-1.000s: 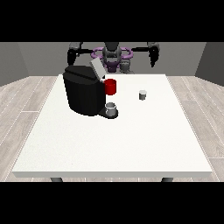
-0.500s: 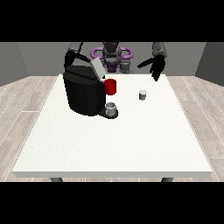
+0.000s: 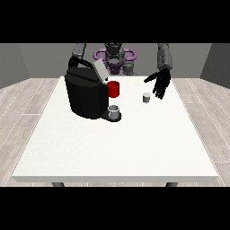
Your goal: Insert the coffee pod into the coffee machine and close the lid
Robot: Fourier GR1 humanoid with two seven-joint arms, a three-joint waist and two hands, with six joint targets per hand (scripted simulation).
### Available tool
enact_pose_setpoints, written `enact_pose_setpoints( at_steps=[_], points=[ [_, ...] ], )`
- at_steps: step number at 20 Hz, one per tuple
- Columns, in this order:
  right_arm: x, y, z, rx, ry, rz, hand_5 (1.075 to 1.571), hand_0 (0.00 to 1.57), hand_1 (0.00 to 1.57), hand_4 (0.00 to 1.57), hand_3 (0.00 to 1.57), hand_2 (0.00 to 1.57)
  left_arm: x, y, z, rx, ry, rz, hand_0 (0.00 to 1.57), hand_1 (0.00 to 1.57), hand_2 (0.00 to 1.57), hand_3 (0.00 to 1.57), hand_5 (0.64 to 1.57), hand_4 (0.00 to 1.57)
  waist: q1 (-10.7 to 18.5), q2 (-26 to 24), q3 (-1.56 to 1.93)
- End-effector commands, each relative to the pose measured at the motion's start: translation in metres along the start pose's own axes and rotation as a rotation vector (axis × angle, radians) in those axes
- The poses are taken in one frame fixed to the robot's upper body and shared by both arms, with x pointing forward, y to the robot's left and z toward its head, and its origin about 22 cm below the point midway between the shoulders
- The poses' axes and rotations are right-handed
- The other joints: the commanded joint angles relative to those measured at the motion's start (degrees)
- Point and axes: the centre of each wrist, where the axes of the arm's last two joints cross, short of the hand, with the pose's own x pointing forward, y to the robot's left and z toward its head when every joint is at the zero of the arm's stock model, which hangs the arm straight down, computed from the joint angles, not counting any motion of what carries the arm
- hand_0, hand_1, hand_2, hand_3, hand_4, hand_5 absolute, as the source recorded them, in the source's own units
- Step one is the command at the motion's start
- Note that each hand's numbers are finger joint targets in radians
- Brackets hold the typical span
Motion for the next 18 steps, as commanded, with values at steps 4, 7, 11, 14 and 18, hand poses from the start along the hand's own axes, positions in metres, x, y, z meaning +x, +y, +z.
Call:
enact_pose_setpoints(
  at_steps=[4, 7, 11, 14, 18],
  points=[
    [0.003, 0.011, -0.017, 0.025, 0.048, -0.052, 1.571, 0.00, 0.00, 0.00, 0.00, 0.00, 0.009, 0.000, -0.026, -0.003, 0.035, -0.112, 0.00, 0.00, 0.29, 0.00, 1.571, 0.00, 0.66, 1.31, 0.02],
    [-0.002, -0.001, -0.027, 0.021, 0.064, -0.033, 1.571, 0.00, 0.00, 0.00, 0.00, 0.00, 0.012, -0.009, -0.034, 0.001, -0.022, -0.120, 0.49, 0.49, 0.72, 0.49, 1.571, 0.00, 2.01, 1.58, 0.02],
    [-0.023, 0.000, -0.013, 0.028, 0.110, -0.006, 1.571, 0.00, 0.00, 0.00, 0.00, 0.00, 0.010, -0.037, -0.035, 0.005, -0.019, -0.239, 0.84, 0.84, 0.92, 0.76, 1.571, 0.30, 2.05, -0.47, 0.03],
    [-0.008, -0.001, -0.028, 0.021, 0.105, -0.004, 1.571, 0.00, 0.00, 0.00, 0.00, 0.00, 0.014, -0.032, -0.041, 0.021, -0.077, -0.315, 1.07, 1.07, 1.13, 0.93, 1.571, 0.46, 2.04, 0.72, 0.01],
    [-0.013, 0.009, -0.026, 0.052, 0.083, 0.016, 1.571, 0.00, 0.00, 0.00, 0.00, 0.00, 0.016, -0.031, -0.048, 0.004, -0.042, -0.430, 0.82, 0.82, 0.96, 0.80, 1.571, 0.37, 0.31, 2.72, 0.01]
  ],
)
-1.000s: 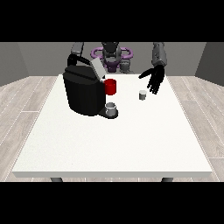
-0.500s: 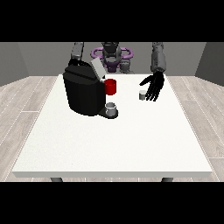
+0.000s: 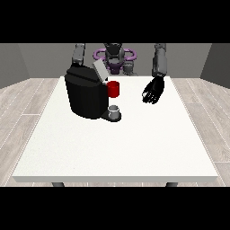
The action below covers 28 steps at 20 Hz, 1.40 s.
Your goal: Insert the coffee pod into the coffee machine and close the lid
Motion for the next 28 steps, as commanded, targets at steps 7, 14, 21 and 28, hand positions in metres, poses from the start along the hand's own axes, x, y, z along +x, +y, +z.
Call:
enact_pose_setpoints(
  at_steps=[7, 14, 21, 28],
  points=[
    [-0.002, 0.011, -0.014, -0.015, 0.024, -0.041, 1.571, 0.00, 0.00, 0.00, 0.00, 0.00, 0.005, -0.012, -0.011, -0.161, 0.028, -0.226, 0.75, 0.75, 0.94, 0.81, 1.571, 0.37, 1.09, -0.52, 0.02],
    [-0.042, -0.008, 0.003, -0.027, 0.083, -0.037, 1.571, 0.00, 0.00, 0.00, 0.00, 0.00, -0.003, -0.013, -0.014, -0.189, 0.012, -0.182, 1.04, 1.04, 1.12, 1.01, 1.571, 0.40, 1.00, -2.17, 0.00],
    [-0.042, 0.008, 0.010, -0.052, 0.133, 0.040, 1.571, 0.00, 0.00, 0.00, 0.00, 0.00, 0.016, -0.014, -0.027, -0.128, -0.106, 0.000, 1.43, 1.43, 1.42, 1.35, 1.571, 0.49, 0.99, -4.66, -0.03],
    [-0.075, -0.008, 0.018, -0.071, 0.245, 0.053, 1.571, 0.00, 0.00, 0.00, 0.00, 0.00, 0.055, 0.002, -0.045, -0.257, -0.116, 0.003, 1.38, 1.38, 1.38, 1.33, 1.571, 0.49, 2.75, -10.49, 0.02]
  ],
)
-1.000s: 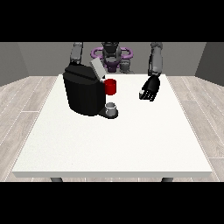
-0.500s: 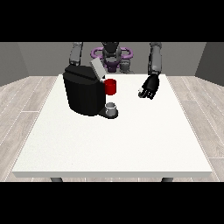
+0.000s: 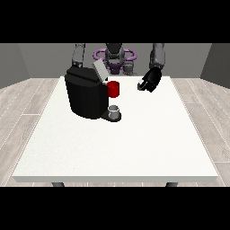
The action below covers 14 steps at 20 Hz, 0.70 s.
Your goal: Insert the coffee pod into the coffee machine and close the lid
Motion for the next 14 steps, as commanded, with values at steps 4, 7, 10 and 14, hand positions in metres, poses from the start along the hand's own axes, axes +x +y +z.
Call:
enact_pose_setpoints(
  at_steps=[4, 7, 10, 14],
  points=[
    [-0.032, -0.018, 0.007, 0.009, 0.061, 0.034, 1.571, 0.00, 0.00, 0.00, 0.00, 0.00, 0.044, 0.045, -0.016, -0.057, -0.082, 0.009, 1.42, 1.42, 1.40, 1.34, 1.571, 0.56, 0.91, -5.32, 0.03],
    [-0.022, -0.003, 0.000, 0.010, 0.039, 0.025, 1.571, 0.00, 0.00, 0.00, 0.00, 0.00, 0.067, 0.061, -0.022, -0.027, -0.073, -0.028, 1.34, 1.34, 1.37, 1.35, 1.571, 0.56, 0.33, -4.25, 0.01],
    [-0.011, -0.012, -0.005, 0.016, 0.003, 0.006, 1.571, 0.00, 0.00, 0.00, 0.00, 0.00, 0.069, 0.060, -0.023, -0.044, -0.098, -0.020, 1.34, 1.34, 1.37, 1.35, 1.571, 0.56, -0.89, -3.86, 0.00],
    [0.014, 0.010, -0.005, 0.063, -0.021, -0.024, 1.571, 0.00, 0.00, 0.00, 0.00, 0.00, 0.065, 0.077, -0.024, -0.007, -0.066, 0.052, 1.42, 1.42, 1.42, 1.38, 1.571, 0.54, -3.79, -4.38, -0.02]
  ],
)
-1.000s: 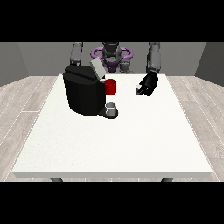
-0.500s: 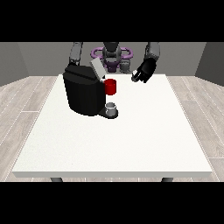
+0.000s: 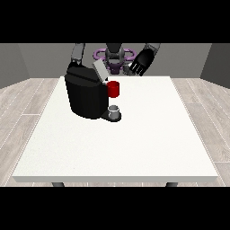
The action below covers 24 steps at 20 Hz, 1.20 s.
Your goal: Insert the coffee pod into the coffee machine and close the lid
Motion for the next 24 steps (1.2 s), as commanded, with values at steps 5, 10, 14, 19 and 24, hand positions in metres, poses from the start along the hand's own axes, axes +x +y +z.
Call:
enact_pose_setpoints(
  at_steps=[5, 10, 14, 19, 24],
  points=[
    [0.032, 0.005, -0.006, 0.048, -0.123, -0.012, 1.571, 0.00, 0.00, 0.00, 0.00, 0.00, 0.020, 0.067, -0.001, 0.107, 0.042, 0.094, 1.23, 1.23, 1.26, 1.27, 1.571, 0.50, -6.17, 2.22, -0.01],
    [0.055, 0.017, -0.008, 0.039, -0.160, -0.025, 1.571, 0.00, 0.00, 0.00, 0.00, 0.00, 0.028, 0.094, 0.003, 0.158, 0.025, 0.090, 1.22, 1.22, 1.27, 1.26, 1.571, 0.47, -8.39, 4.80, -0.02],
    [0.065, 0.009, -0.016, 0.019, -0.183, -0.006, 1.571, 0.00, 0.00, 0.00, 0.00, 0.00, 0.035, 0.115, 0.008, 0.181, 0.045, 0.025, 1.23, 1.23, 1.28, 1.25, 1.571, 0.48, -8.08, 7.00, -0.01],
    [0.080, 0.001, -0.016, 0.033, -0.209, -0.009, 1.571, 0.00, 0.00, 0.18, 0.00, 0.00, 0.024, 0.135, 0.019, 0.227, 0.047, 0.047, 1.27, 1.27, 1.30, 1.26, 1.571, 0.47, -10.99, 9.05, -0.02],
    [0.106, 0.002, -0.025, 0.018, -0.268, -0.020, 1.571, 0.00, 0.00, 0.00, 0.00, 0.00, 0.041, 0.140, 0.013, 0.253, 0.039, 0.014, 1.21, 1.21, 1.28, 1.24, 1.571, 0.47, -11.73, 12.43, -0.01]
  ],
)
